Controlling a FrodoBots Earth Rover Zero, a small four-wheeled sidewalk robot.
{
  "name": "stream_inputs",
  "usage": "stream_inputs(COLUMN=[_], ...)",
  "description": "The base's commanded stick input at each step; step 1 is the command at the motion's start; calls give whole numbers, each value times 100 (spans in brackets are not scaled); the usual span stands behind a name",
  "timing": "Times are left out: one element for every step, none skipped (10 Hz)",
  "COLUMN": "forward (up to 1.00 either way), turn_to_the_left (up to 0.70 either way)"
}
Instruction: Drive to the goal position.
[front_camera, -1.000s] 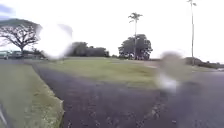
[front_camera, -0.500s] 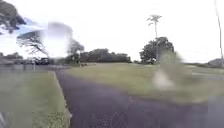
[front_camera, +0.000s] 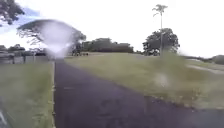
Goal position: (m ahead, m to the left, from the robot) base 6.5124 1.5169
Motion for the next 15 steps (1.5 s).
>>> stream_inputs(forward=[85, 85, 85, 85, 85, 85, 85, 85, 85, 85, 85, 85, 85, 85, 85], turn_to_the_left=[0, 0, 0, 0, 0, 0, 0, 24, 33, 34, 34, 9, 0, 0, 0])
